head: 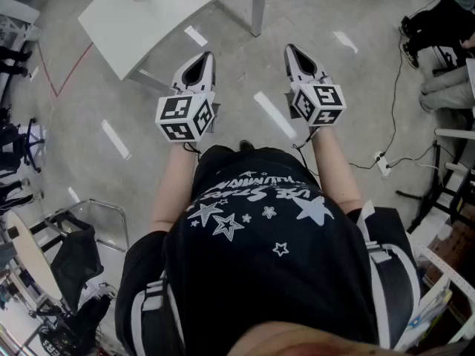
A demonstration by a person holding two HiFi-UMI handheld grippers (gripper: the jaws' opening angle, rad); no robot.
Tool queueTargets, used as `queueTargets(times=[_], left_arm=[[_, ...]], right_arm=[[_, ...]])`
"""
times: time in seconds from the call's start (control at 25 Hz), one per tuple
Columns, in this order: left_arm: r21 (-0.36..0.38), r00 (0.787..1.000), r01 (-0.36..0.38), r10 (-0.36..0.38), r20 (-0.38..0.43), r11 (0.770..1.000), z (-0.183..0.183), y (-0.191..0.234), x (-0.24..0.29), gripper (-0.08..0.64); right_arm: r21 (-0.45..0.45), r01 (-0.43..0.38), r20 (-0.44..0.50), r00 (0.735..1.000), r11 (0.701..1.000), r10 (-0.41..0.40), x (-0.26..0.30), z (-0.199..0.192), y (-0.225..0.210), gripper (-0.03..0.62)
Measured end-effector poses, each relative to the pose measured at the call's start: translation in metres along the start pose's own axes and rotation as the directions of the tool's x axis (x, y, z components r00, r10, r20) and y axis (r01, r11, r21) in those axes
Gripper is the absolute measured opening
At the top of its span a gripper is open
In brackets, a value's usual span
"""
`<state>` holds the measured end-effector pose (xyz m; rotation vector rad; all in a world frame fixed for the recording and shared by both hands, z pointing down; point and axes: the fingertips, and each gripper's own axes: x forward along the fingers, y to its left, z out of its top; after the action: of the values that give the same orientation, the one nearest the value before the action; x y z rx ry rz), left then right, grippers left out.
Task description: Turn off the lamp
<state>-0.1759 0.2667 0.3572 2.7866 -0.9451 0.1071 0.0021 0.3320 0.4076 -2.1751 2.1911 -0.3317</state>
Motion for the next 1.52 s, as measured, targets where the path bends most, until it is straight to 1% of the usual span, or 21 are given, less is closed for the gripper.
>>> queueTargets(times=[0.16,0.24,0.32,0.44,0.56,0.64,0.84,1.04,1.52], left_arm=[[0.010,1.000,-0.007,0.007,-0.004,1.000,-0.001,-0.004,0.001,0.011],[0.015,1.000,-0.018,0.018,-0.008,1.000,-0.002,-0.004,0.004,0.011],[0.012,1.000,-0.029,0.029,-0.006,1.000,-0.001,0.000,0.006,0.011],[0.008,0.999,-0.033,0.033,0.000,0.999,0.004,0.014,0.009,0.011],[0.000,1.000,-0.026,0.026,0.003,1.000,0.005,0.030,0.014,0.011],[-0.002,1.000,-0.017,0.017,0.004,1.000,0.007,0.038,0.024,0.011],[-0.012,1.000,0.022,-0.022,0.013,1.000,0.016,0.051,0.073,0.011],[0.005,0.998,0.056,-0.056,0.013,0.998,0.028,0.075,0.129,0.011],[-0.004,0.994,0.111,-0.111,-0.004,0.994,0.054,0.140,0.237,0.011]], right_arm=[[0.061,0.018,0.002,1.000,0.998,-0.018,0.001,-0.004,-0.019,0.006],[0.077,0.015,0.003,1.000,0.997,-0.015,0.004,-0.005,-0.025,0.006],[0.080,0.008,0.001,1.000,0.997,-0.008,0.010,-0.005,-0.027,0.006],[0.080,-0.002,-0.002,1.000,0.997,0.002,0.022,-0.006,-0.018,0.006],[0.069,-0.001,-0.016,1.000,0.998,0.002,0.034,-0.010,-0.007,0.006],[0.066,0.007,-0.022,1.000,0.998,-0.005,0.043,-0.011,-0.008,0.006],[0.049,0.053,-0.028,0.998,0.997,-0.052,0.069,0.001,-0.039,0.006],[0.052,0.105,-0.022,0.994,0.993,-0.104,0.115,0.015,-0.070,0.006],[0.052,0.156,-0.009,0.988,0.986,-0.156,0.224,0.051,-0.104,0.006]])
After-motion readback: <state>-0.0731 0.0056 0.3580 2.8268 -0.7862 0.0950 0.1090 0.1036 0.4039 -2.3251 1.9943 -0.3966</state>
